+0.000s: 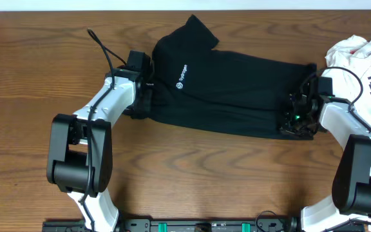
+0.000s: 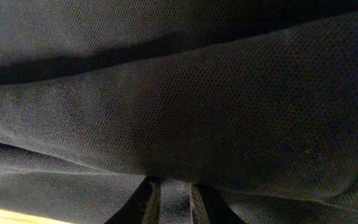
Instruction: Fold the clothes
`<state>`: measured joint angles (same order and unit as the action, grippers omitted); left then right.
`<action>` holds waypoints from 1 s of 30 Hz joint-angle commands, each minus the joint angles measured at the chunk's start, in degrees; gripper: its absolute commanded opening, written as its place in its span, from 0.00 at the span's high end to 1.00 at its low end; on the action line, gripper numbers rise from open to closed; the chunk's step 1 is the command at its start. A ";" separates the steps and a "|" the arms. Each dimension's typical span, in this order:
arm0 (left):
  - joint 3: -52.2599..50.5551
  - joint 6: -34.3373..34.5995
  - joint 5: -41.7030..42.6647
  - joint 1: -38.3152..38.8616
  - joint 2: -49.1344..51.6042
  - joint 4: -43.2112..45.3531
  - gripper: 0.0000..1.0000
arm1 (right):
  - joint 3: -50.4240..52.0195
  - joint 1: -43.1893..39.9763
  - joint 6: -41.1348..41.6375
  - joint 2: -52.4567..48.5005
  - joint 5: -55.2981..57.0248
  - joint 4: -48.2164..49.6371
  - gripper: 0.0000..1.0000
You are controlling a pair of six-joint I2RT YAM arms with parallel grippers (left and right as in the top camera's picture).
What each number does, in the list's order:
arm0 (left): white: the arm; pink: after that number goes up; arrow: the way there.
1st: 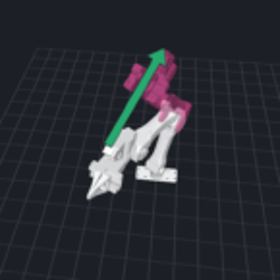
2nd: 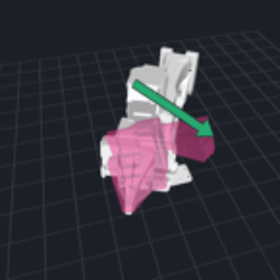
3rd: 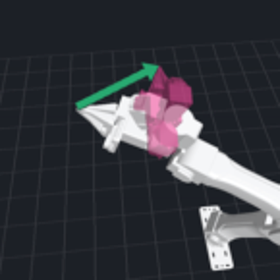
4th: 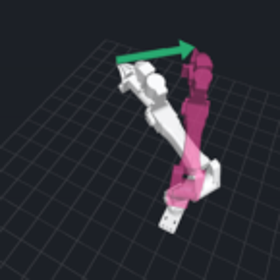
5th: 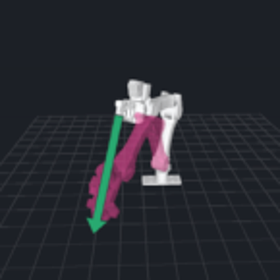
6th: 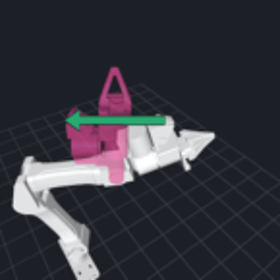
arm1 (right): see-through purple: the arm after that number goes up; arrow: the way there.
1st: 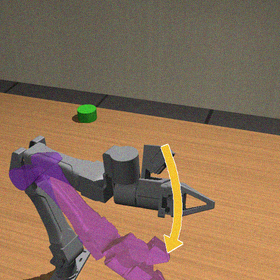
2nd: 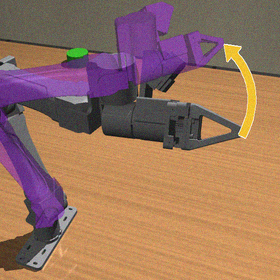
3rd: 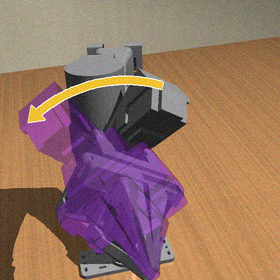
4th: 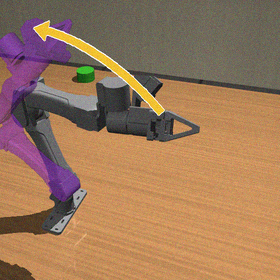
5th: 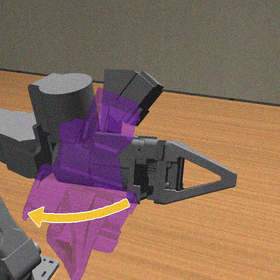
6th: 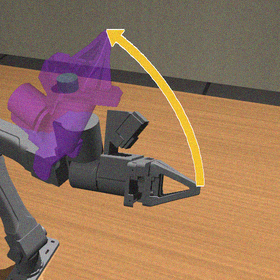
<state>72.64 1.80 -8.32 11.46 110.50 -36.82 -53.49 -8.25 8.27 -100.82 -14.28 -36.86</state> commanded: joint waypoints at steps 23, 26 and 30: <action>1.25 2.58 -6.51 -2.10 0.81 3.52 0.50 | 3.67 -0.74 -0.63 -4.15 11.08 -0.42 0.78; 2.36 6.58 -5.27 -4.79 0.70 1.73 0.48 | 3.67 -0.74 -0.63 -4.15 11.08 -0.39 0.77; 2.19 8.50 2.69 -9.46 0.74 1.14 0.48 | 3.67 -0.74 -0.63 -4.15 11.08 -0.42 0.75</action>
<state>73.30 7.38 -10.90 4.67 110.50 -35.33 -53.49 -8.25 8.27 -100.82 -15.00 -36.80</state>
